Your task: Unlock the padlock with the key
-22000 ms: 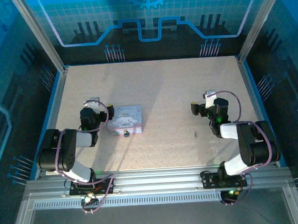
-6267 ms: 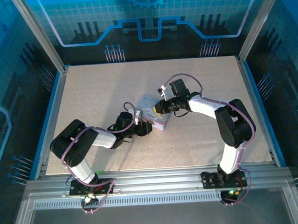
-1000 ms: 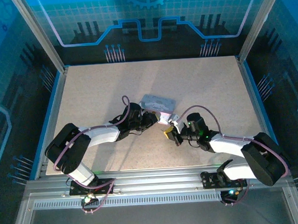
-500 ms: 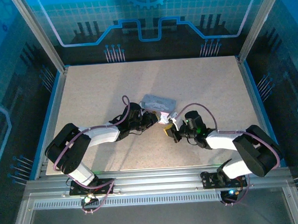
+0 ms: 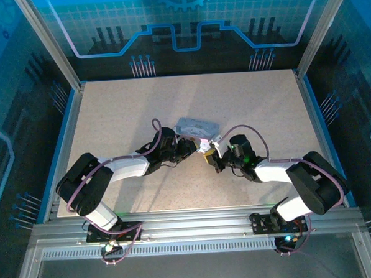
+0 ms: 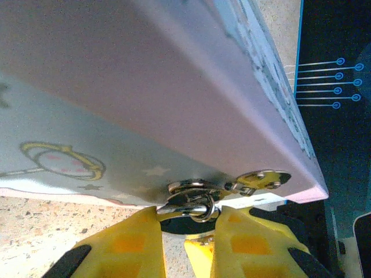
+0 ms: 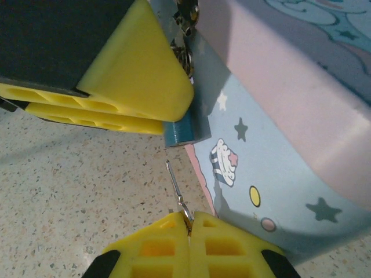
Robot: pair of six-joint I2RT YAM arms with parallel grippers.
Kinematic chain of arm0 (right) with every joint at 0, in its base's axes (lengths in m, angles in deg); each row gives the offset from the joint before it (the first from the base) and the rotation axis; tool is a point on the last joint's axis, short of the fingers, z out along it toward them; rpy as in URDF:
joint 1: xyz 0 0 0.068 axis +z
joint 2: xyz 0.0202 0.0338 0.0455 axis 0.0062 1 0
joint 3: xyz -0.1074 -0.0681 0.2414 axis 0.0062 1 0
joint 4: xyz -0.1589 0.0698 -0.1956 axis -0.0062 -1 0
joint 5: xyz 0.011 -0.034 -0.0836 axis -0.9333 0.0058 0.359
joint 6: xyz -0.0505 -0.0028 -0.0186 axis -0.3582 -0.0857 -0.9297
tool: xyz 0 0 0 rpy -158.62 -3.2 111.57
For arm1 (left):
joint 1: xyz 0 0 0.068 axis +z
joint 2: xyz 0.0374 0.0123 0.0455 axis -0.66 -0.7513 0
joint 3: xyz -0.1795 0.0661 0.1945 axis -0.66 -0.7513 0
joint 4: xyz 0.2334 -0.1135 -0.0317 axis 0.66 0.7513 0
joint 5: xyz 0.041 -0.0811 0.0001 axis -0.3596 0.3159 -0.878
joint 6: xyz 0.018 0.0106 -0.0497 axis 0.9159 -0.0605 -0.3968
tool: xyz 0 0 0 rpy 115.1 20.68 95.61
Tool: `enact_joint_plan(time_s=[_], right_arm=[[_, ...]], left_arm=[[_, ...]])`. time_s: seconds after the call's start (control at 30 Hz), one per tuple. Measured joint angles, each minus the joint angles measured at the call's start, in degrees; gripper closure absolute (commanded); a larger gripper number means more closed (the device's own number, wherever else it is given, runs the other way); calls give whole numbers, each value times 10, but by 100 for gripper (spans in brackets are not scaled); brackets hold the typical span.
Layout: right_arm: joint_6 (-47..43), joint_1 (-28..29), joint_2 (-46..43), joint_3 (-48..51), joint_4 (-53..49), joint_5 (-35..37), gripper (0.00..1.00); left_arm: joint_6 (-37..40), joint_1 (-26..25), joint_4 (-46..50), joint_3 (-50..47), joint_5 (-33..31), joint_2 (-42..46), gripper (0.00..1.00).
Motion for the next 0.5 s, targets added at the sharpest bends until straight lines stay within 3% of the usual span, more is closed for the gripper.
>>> enact_joint_plan(time_s=[0.5], right_arm=[[5,0,23,-17,0,2,100]], left_arm=[[0,0,0,0,0,0,97]])
